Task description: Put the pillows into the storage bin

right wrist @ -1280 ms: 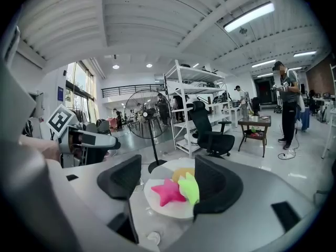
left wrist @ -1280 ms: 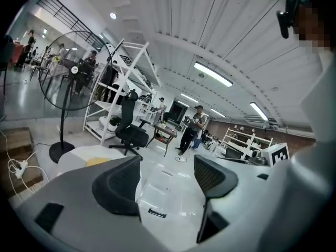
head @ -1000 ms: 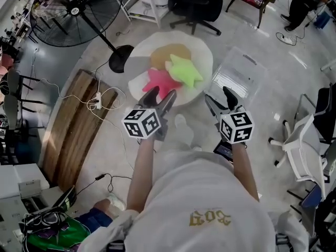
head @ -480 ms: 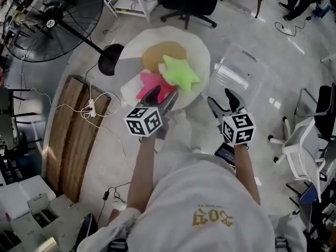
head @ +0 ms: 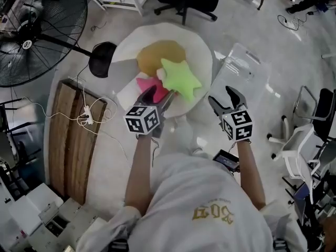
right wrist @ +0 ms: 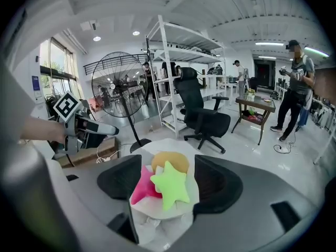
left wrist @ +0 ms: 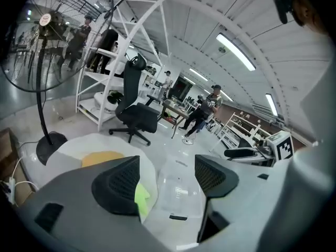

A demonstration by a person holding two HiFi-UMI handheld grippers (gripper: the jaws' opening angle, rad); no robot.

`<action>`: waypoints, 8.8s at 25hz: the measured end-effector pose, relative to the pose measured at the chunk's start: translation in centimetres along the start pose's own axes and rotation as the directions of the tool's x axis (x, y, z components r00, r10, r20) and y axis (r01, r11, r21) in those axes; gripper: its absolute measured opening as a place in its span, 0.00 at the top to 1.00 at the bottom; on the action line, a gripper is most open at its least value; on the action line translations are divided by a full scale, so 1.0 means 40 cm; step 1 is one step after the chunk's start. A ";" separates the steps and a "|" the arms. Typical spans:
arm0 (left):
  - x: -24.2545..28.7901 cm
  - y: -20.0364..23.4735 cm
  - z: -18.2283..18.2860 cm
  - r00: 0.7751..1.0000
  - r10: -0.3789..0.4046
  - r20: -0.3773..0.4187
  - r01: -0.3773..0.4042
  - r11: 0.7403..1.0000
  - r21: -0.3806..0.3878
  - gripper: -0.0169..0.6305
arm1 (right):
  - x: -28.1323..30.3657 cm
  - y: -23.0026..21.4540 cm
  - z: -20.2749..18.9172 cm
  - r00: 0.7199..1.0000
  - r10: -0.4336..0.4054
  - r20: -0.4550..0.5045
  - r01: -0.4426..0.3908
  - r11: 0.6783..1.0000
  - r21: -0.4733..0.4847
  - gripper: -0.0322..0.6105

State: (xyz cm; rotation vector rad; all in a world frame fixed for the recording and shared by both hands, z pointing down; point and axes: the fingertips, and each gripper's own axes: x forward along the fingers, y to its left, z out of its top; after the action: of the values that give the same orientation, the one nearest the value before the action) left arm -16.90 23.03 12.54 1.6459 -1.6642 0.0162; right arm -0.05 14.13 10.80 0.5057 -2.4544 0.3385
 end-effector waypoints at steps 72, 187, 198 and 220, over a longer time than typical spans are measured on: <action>0.561 0.484 -0.572 0.860 0.144 -0.489 -0.089 0.987 0.135 0.41 | 0.765 -0.319 -0.789 0.822 0.207 -0.531 -0.386 0.888 -0.250 0.40; 0.759 0.590 -0.613 0.803 0.082 -0.590 0.248 0.855 0.456 0.50 | 1.062 -0.298 -1.058 0.750 0.132 -0.648 -0.446 0.825 -0.348 0.51; 0.755 0.476 -0.530 0.814 0.084 -0.575 0.271 0.820 0.504 0.50 | 0.971 -0.350 -0.981 0.787 0.117 -0.605 -0.393 0.851 -0.348 0.51; 0.881 0.215 -0.495 0.797 0.027 -0.603 0.411 0.706 0.576 0.50 | 0.771 -0.536 -1.001 0.839 0.044 -0.543 -0.228 0.934 -0.275 0.51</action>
State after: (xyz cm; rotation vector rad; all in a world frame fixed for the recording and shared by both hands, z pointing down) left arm -9.26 4.87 48.86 2.0688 -1.0155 1.0529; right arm 6.60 0.52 63.58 0.0661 -1.9456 0.0952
